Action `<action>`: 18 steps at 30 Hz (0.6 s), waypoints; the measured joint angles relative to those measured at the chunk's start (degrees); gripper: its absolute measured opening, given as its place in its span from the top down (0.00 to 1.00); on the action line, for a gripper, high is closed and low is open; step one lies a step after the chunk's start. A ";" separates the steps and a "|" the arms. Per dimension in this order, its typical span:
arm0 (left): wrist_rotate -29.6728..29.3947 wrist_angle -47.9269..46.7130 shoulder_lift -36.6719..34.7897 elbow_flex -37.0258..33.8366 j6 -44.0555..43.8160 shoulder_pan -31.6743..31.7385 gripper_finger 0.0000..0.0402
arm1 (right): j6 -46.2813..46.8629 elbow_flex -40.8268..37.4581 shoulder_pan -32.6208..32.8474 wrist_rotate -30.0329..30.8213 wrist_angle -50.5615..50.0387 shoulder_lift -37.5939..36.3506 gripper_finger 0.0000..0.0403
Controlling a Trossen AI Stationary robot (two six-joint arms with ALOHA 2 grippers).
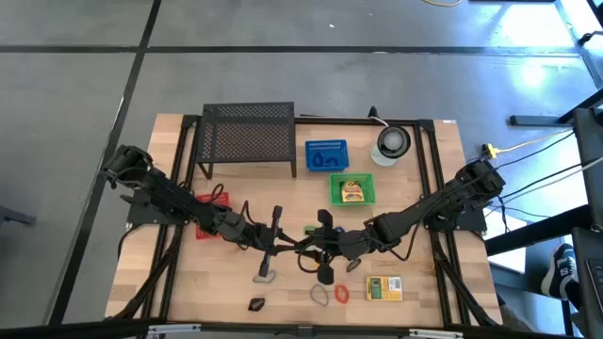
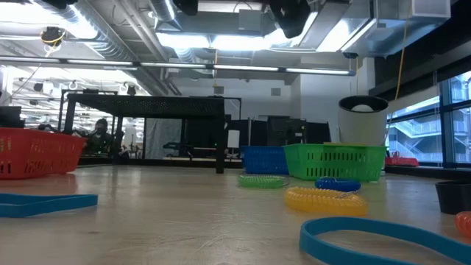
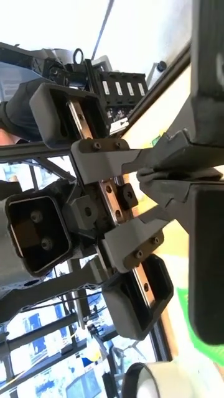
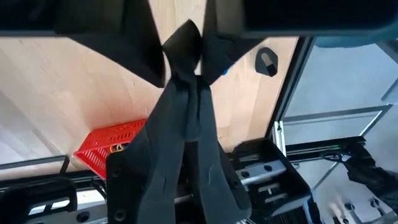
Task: Pick & Place Office Desk Supplies
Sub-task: Put the black rubber band into the orange basket
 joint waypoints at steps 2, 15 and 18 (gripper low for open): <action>-1.11 0.06 -0.01 0.00 -1.01 0.00 0.98 | 0.02 0.00 0.00 -0.17 -1.52 -0.61 0.68; -3.99 -4.45 -3.27 -0.02 -6.58 -0.57 0.98 | 13.27 0.04 0.11 -4.75 -26.91 -7.60 0.53; -4.40 -15.38 -7.72 -0.02 -10.26 -0.66 0.98 | 16.93 0.04 0.11 -4.72 -31.48 -7.55 0.55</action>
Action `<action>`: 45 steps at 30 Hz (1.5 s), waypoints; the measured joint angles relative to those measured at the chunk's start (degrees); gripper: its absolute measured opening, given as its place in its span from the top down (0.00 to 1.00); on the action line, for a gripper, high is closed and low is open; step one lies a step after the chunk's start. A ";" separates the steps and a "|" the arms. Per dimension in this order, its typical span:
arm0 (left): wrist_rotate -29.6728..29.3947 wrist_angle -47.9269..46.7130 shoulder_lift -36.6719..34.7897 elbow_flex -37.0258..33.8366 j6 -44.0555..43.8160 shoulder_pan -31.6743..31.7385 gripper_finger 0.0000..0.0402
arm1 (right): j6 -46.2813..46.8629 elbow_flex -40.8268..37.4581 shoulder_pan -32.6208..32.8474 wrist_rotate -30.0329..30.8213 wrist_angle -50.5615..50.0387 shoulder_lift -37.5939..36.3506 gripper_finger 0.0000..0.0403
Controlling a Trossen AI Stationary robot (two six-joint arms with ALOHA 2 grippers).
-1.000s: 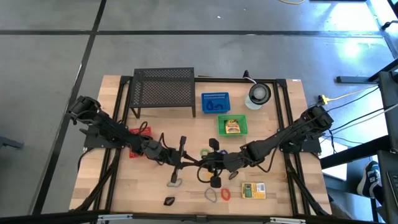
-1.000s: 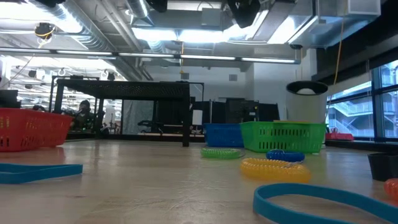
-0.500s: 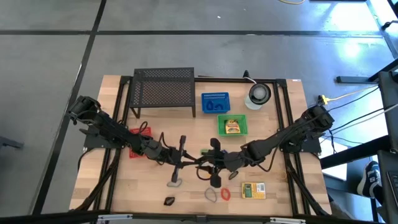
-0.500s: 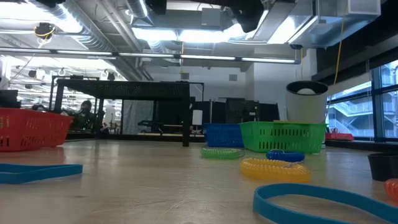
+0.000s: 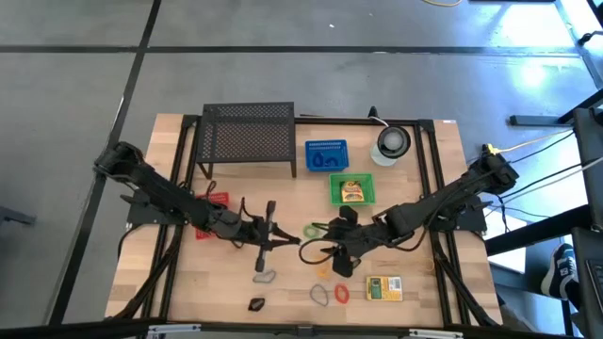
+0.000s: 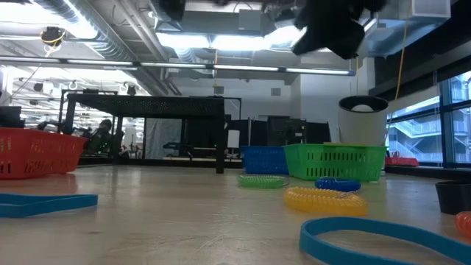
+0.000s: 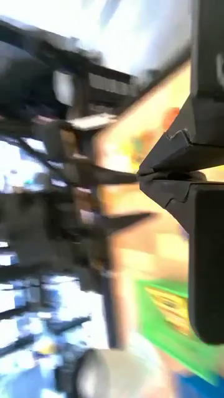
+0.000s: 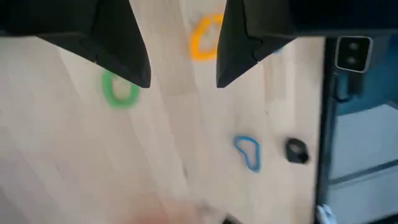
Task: Pick & Place Office Desk Supplies
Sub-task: Put the black rubber band into the orange basket
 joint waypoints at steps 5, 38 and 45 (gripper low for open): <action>-7.85 -25.73 -10.37 0.00 -11.29 -1.15 0.98 | 3.79 0.00 0.00 0.04 -4.19 0.43 0.57; -11.01 -88.92 -17.08 -7.32 -79.86 -7.84 0.97 | 3.77 0.00 0.00 4.78 -4.29 0.47 0.58; -11.55 -86.84 -17.08 -7.32 -80.21 -7.67 0.89 | 3.59 0.00 -0.04 5.83 -4.29 0.48 0.58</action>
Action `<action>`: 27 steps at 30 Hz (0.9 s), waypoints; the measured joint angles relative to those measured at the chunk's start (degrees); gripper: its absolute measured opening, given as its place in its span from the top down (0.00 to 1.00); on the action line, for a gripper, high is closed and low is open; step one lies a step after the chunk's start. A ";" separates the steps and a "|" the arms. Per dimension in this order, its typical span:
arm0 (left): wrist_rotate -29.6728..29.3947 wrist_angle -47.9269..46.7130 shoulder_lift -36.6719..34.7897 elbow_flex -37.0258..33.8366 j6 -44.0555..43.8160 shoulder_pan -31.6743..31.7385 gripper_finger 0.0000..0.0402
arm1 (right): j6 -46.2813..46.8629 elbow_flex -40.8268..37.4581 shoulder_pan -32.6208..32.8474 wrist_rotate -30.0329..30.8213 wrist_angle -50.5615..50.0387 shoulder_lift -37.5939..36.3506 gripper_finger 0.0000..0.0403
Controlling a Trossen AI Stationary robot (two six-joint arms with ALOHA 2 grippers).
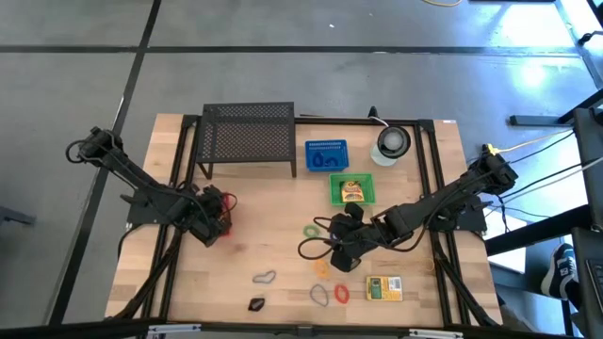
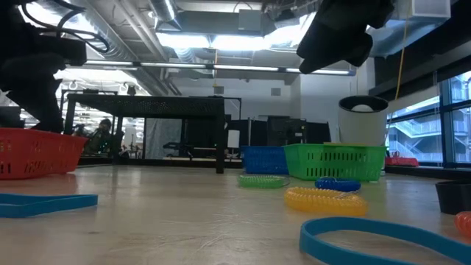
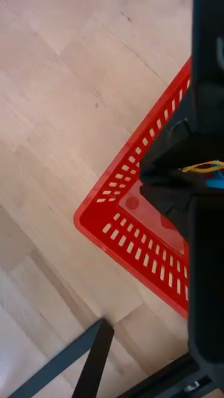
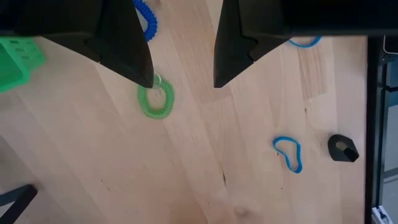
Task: Pick & Place Office Desk Supplies
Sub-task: Put the black rubber band into the orange basket, then put the blue spring keychain into the blue basket
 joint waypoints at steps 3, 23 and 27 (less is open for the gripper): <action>0.00 0.32 0.00 0.00 -0.02 0.00 0.84 | 0.01 0.00 0.00 0.00 0.00 0.00 0.58; -4.32 -3.54 0.00 7.96 0.13 -0.04 0.72 | 9.12 -0.07 0.00 -2.63 -5.55 0.06 0.58; -8.00 -3.41 0.00 8.48 1.32 -0.04 0.72 | 13.03 -0.11 0.00 -1.57 -8.24 1.79 0.58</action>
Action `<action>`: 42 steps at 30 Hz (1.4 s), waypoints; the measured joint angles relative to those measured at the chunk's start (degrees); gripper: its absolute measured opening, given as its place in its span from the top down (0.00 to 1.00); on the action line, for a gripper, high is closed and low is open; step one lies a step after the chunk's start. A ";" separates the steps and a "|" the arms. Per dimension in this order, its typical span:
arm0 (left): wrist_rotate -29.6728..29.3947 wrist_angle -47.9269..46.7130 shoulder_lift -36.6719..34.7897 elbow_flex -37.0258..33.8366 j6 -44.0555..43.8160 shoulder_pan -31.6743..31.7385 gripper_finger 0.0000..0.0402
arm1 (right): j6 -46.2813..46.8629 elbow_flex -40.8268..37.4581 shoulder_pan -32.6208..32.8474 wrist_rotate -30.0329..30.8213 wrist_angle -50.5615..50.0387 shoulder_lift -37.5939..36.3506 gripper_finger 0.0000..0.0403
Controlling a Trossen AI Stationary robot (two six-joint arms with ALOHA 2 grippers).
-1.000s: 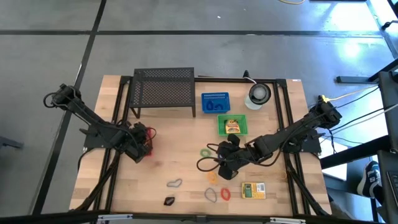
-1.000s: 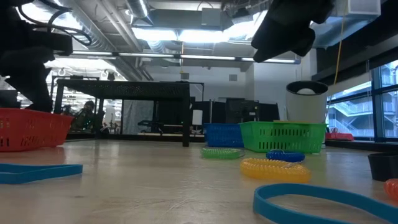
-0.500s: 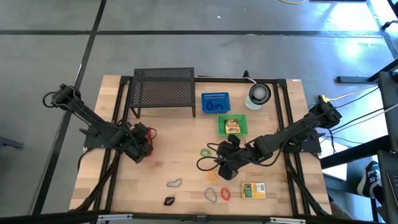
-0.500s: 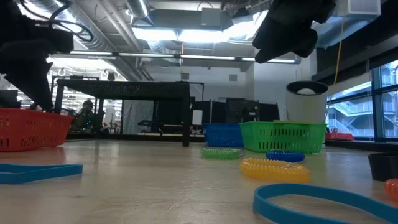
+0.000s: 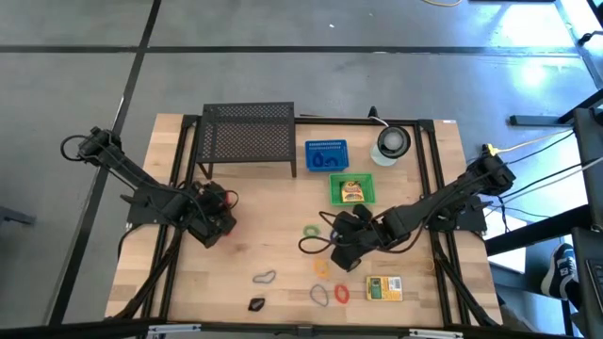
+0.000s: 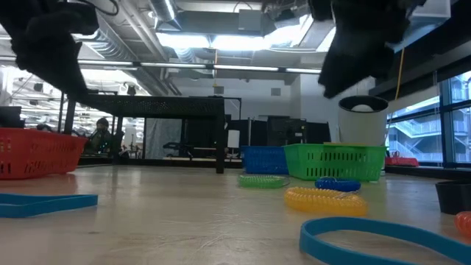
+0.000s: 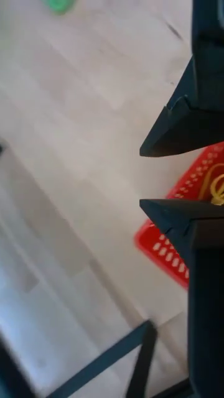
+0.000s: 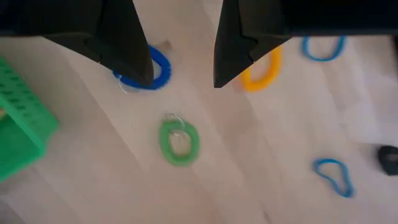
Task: Pick & Place Office Desk Supplies
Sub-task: Put the blue spring keychain into the blue basket
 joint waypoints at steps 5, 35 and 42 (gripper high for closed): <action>-2.88 1.14 0.00 0.29 1.14 0.00 0.72 | 0.55 0.00 0.00 0.04 0.15 4.82 0.58; -6.86 32.06 0.00 0.13 35.94 0.00 0.72 | -18.44 0.31 -0.89 -1.34 0.61 17.77 0.59; -6.91 33.07 0.00 0.09 37.84 0.00 0.72 | -15.56 0.31 -2.23 -5.73 1.09 17.71 0.76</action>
